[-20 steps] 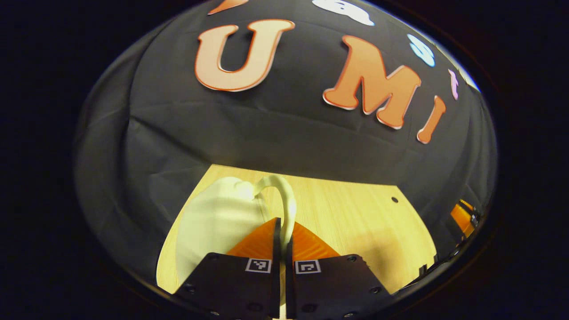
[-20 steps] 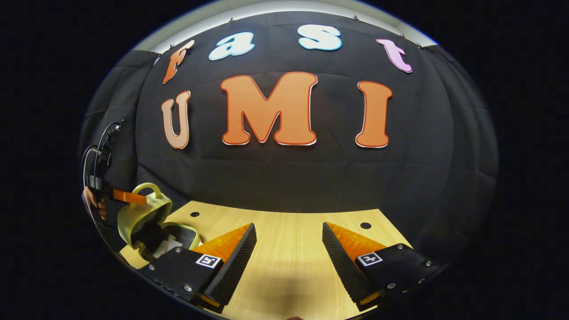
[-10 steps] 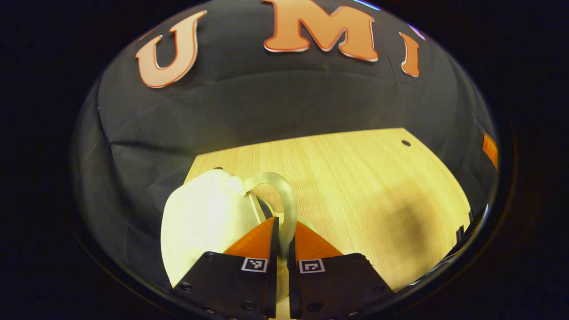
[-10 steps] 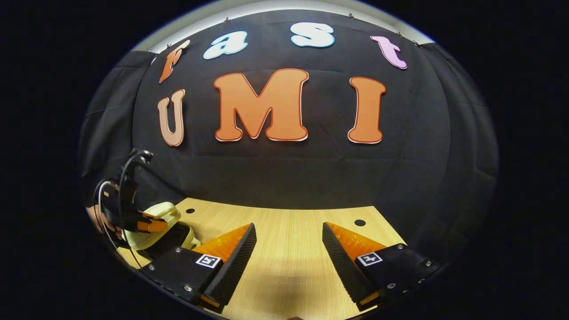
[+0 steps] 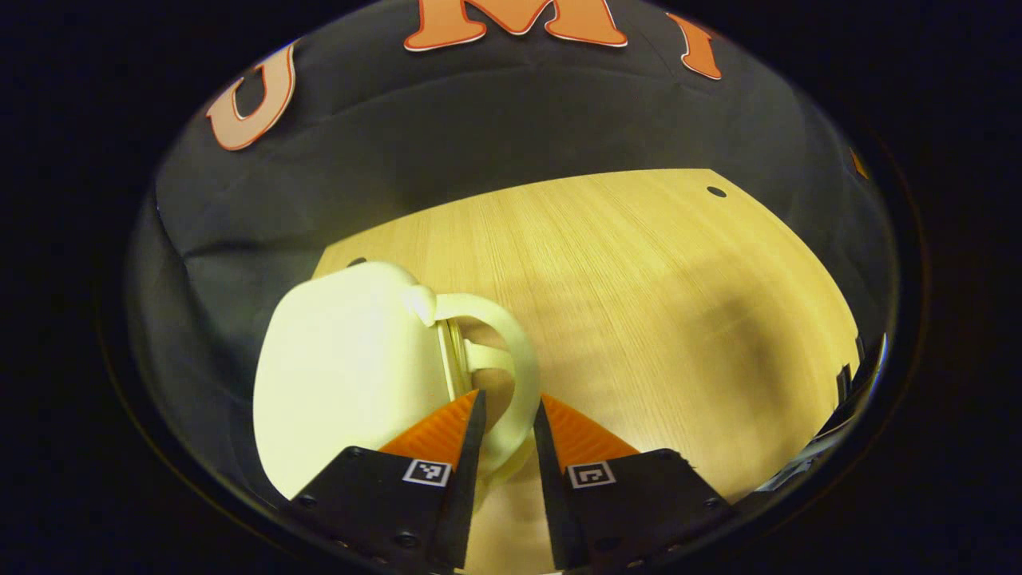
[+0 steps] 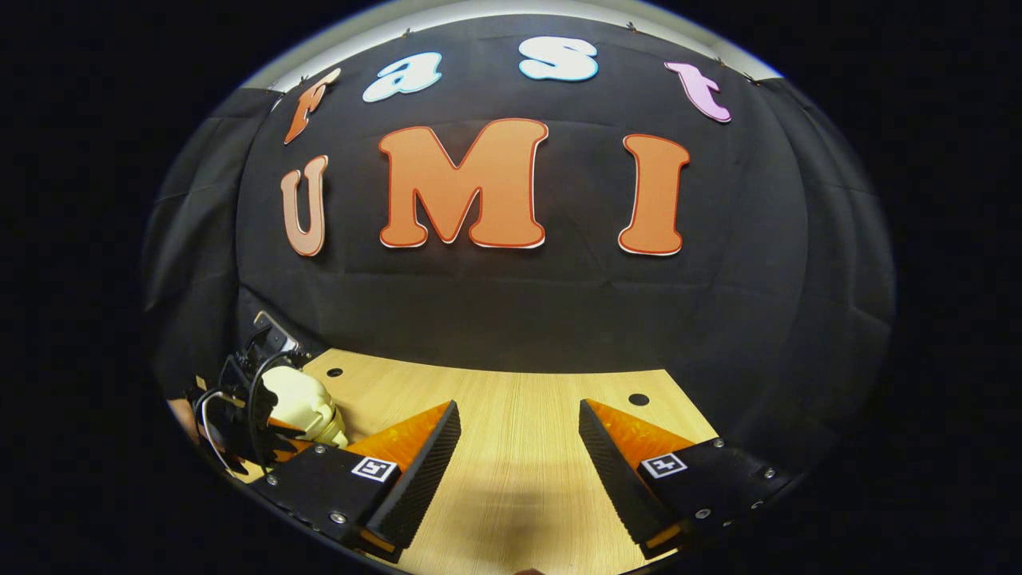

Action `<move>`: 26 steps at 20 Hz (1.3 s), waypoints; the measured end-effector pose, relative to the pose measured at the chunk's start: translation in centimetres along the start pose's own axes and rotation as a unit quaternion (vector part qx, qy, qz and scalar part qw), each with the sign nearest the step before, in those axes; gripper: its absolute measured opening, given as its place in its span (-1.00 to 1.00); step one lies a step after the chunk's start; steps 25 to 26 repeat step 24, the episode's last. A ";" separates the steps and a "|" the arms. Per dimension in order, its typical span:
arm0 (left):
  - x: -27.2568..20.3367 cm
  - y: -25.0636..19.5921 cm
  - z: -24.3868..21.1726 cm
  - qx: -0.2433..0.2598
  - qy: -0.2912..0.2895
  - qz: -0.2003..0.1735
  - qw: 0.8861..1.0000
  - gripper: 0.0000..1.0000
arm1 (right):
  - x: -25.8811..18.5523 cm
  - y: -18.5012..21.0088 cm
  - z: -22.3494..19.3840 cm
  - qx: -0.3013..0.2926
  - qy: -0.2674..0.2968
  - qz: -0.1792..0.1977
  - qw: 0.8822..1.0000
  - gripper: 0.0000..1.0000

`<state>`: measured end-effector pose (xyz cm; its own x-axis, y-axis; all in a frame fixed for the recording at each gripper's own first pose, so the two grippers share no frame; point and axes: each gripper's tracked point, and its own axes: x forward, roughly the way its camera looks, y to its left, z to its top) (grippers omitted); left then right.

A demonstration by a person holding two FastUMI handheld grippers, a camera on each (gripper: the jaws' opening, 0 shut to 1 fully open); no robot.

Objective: First open the suitcase, pack the skin care products into it, and then close the suitcase.

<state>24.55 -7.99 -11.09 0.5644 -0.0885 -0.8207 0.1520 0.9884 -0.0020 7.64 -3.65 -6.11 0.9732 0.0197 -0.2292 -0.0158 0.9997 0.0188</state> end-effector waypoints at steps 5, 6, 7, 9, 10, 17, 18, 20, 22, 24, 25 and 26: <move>-3.2 -2.5 3.0 0.004 -0.070 -0.021 0.997 0.11 | 0.2 0.4 0.4 0.000 -0.007 0.005 1.000 0.91; -4.2 -2.9 4.5 0.004 -0.099 -0.025 0.995 0.25 | 0.1 0.6 0.6 0.000 -0.011 0.008 1.000 0.91; -5.3 -3.4 6.2 0.003 -0.128 -0.029 0.991 0.39 | 0.0 0.7 0.9 0.000 -0.016 0.008 1.000 0.91; -7.6 -3.8 9.5 -0.007 -0.198 -0.022 0.980 0.68 | -0.2 1.2 1.9 0.003 -0.031 0.007 0.999 0.91; -9.0 -4.0 11.0 -0.011 -0.233 -0.014 0.972 0.82 | -0.1 1.2 2.4 0.004 -0.041 0.005 0.999 0.91; -16.3 -4.5 17.1 -0.044 -0.378 0.015 0.925 0.99 | -1.8 2.1 5.9 0.007 -0.115 0.005 0.993 0.90; -16.9 -4.8 17.7 -0.047 -0.395 0.015 0.917 0.98 | -1.9 2.2 6.4 0.007 -0.126 0.005 0.992 0.91; -18.2 -5.1 18.7 -0.060 -0.425 0.019 0.903 0.97 | -2.3 1.9 7.0 0.008 -0.140 0.000 0.990 0.91; -19.5 -5.0 19.5 -0.068 -0.449 0.029 0.890 0.96 | -2.4 1.8 7.3 0.012 -0.147 -0.003 0.989 0.91; -19.3 -5.2 19.5 -0.068 -0.451 0.032 0.889 0.98 | -2.3 1.7 7.2 0.012 -0.149 -0.005 0.989 0.91; -19.3 -5.2 19.5 -0.068 -0.451 0.032 0.889 0.98 | -2.3 1.7 7.2 0.012 -0.149 -0.005 0.989 0.91; -19.3 -5.2 19.5 -0.068 -0.451 0.032 0.889 0.98 | -2.3 1.7 7.2 0.012 -0.149 -0.005 0.989 0.91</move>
